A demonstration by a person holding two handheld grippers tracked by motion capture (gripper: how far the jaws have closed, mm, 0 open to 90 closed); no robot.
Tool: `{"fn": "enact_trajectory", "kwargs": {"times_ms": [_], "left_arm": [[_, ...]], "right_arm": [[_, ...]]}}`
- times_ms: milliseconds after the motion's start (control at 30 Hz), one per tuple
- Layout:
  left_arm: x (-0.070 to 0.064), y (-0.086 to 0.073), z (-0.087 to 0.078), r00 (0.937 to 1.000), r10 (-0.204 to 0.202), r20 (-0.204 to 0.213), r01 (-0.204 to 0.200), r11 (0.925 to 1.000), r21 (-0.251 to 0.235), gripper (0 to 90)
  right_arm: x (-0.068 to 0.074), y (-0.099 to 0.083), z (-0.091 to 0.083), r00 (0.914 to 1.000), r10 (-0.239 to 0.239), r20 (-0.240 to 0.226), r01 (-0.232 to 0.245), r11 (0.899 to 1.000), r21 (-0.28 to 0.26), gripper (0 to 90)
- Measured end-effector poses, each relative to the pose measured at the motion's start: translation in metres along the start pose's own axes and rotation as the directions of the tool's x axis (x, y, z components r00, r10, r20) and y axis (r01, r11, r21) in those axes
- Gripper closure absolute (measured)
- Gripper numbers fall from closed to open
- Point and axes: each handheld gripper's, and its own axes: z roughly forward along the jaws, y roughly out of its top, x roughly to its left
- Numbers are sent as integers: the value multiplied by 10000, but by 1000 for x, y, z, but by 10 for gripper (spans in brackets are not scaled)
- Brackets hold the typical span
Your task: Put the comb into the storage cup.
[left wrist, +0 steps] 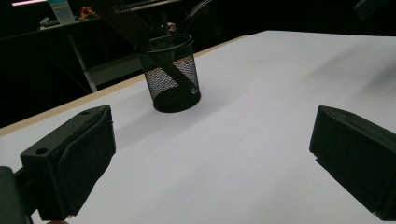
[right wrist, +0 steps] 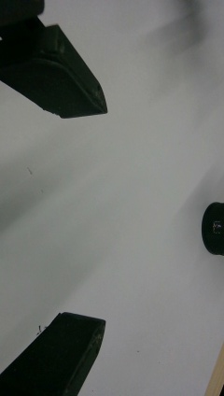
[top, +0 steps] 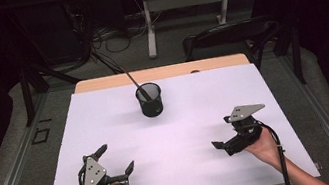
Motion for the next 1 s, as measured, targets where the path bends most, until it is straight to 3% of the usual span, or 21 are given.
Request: {"fn": "enact_trajectory", "kwargs": {"times_ms": [733, 1000], "left_arm": [[-1, -1, -1, 10000, -71, -27, 71, 10000, 42, 3], [-1, -1, 0, 9999, -106, -34, 107, 9999, 86, 3]], "right_arm": [[16, -31, -26, 9981, 179, 591, -134, 9970, -765, 0], [17, -41, -32, 9977, 306, 601, -240, 9938, -1084, 0]]}}
